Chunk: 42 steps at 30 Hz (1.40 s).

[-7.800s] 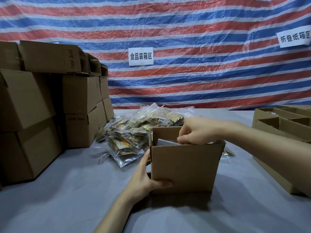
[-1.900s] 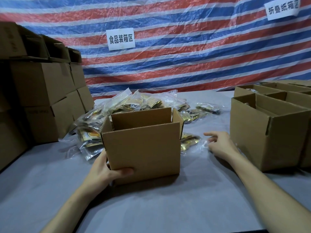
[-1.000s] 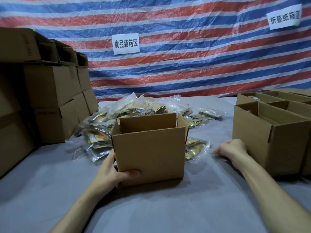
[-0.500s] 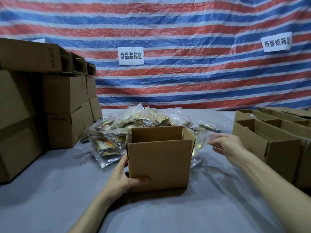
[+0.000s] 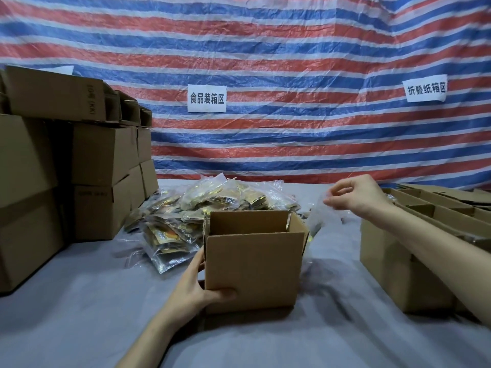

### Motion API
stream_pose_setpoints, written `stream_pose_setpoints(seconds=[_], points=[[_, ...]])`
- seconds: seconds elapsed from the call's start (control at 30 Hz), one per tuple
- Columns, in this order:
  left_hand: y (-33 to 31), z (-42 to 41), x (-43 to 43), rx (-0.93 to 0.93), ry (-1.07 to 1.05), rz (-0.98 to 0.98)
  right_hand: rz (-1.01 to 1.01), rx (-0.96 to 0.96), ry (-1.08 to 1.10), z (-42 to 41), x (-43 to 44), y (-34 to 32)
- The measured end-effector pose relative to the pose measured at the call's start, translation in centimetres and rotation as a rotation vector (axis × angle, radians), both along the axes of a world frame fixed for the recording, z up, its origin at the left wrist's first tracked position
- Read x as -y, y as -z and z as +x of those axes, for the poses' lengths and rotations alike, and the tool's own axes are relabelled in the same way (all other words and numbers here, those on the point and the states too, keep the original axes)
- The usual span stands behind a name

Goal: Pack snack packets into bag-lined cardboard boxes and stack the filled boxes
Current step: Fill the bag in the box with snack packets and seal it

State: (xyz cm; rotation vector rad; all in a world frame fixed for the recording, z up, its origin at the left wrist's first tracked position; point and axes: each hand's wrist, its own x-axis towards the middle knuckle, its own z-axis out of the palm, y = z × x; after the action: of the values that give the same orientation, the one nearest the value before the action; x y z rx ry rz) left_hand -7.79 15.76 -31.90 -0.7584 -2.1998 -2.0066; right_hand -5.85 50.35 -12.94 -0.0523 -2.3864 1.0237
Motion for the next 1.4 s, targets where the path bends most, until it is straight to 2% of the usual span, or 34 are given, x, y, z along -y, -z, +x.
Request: stream_pose_setpoints(seconds=[0.1, 0.33, 0.47, 0.67, 0.9, 1.17, 1.4], points=[[0.1, -0.1, 0.0, 0.004, 0.01, 0.013, 0.221, -0.101, 0.057, -0.1, 0.4, -0.9], [0.2, -0.3, 0.1, 0.0, 0.023, 0.009, 0.495, -0.247, 0.155, -0.2, 0.3, -1.2], [0.3, -0.5, 0.1, -0.002, 0.008, 0.006, 0.59, -0.364, 0.18, -0.2, -0.4, -1.1], [0.5, -0.8, 0.1, 0.002, 0.029, -0.003, 0.686, -0.647, 0.145, 0.6, 0.7, -4.1], [0.9, -1.1, 0.1, 0.02, 0.016, 0.004, 0.653, -0.706, 0.143, 0.3, 3.9, -9.0], [0.5, -0.7, 0.0, 0.005, -0.011, -0.017, 0.392, -0.771, 0.169, -0.7, 6.6, -13.3], [0.3, -0.5, 0.1, 0.012, -0.032, -0.037, 0.505, -0.733, 0.028, -1.7, 10.8, -12.2]])
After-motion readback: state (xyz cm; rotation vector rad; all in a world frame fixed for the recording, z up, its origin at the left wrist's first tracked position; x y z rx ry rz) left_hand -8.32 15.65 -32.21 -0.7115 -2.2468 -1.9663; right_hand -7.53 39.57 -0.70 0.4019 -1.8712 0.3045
